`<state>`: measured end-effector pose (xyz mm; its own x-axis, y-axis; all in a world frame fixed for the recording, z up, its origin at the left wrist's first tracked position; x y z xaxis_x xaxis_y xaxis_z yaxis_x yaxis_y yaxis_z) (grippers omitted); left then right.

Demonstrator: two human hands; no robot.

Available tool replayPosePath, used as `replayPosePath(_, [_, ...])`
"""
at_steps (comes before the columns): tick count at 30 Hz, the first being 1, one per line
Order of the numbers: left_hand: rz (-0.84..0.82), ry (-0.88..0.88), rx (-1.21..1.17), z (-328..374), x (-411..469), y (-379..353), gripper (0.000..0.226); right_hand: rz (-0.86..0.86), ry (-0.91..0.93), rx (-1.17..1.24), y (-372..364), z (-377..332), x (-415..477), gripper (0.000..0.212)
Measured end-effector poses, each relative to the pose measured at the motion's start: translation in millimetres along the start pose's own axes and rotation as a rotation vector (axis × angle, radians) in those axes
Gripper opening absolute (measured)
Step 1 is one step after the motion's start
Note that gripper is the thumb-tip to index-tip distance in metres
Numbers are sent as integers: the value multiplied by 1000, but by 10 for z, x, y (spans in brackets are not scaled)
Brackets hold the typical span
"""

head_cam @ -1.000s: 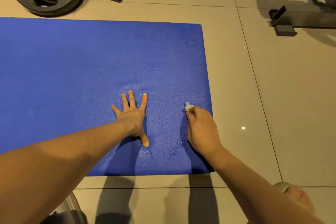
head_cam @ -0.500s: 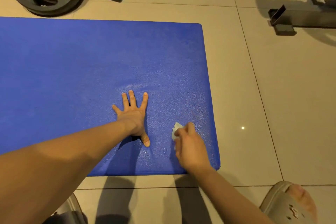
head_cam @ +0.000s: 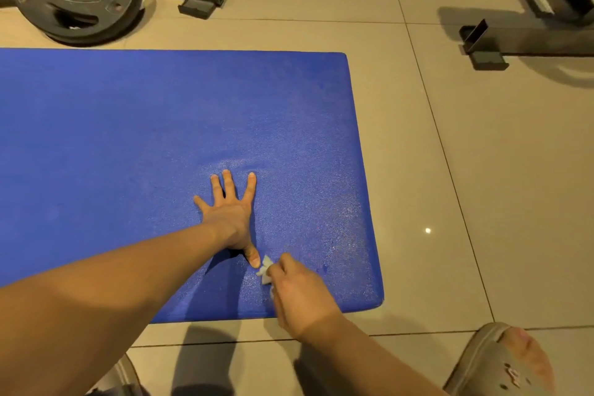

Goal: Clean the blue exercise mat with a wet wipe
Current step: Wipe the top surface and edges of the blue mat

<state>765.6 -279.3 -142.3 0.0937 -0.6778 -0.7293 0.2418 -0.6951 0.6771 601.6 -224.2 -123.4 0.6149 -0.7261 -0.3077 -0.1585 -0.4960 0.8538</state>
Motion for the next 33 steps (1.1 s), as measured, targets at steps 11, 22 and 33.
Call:
replayPosePath(11, [-10,-14,-28,4,-2,-7,181,387,-374,51,660,1086,335,9])
replayPosePath(22, [-13,-9,-31,-6,3,10,183,309,-76,-199,627,1177,282,28])
replayPosePath(33, [-21,-1,-35,-5,1,7,185,191,261,-275,418,1008,-333,17])
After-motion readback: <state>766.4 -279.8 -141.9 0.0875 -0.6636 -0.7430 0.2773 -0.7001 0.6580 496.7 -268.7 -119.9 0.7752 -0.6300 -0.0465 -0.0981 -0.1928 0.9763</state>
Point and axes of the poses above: each hand's wrist, its own x-axis towards the middle knuckle, its own y-axis out of the back of the hand, z = x × y, the point moved 7 cm from there along x, towards the middle knuckle, and after that the axes turned 13 degrees about -y, right-handed, at the moved point
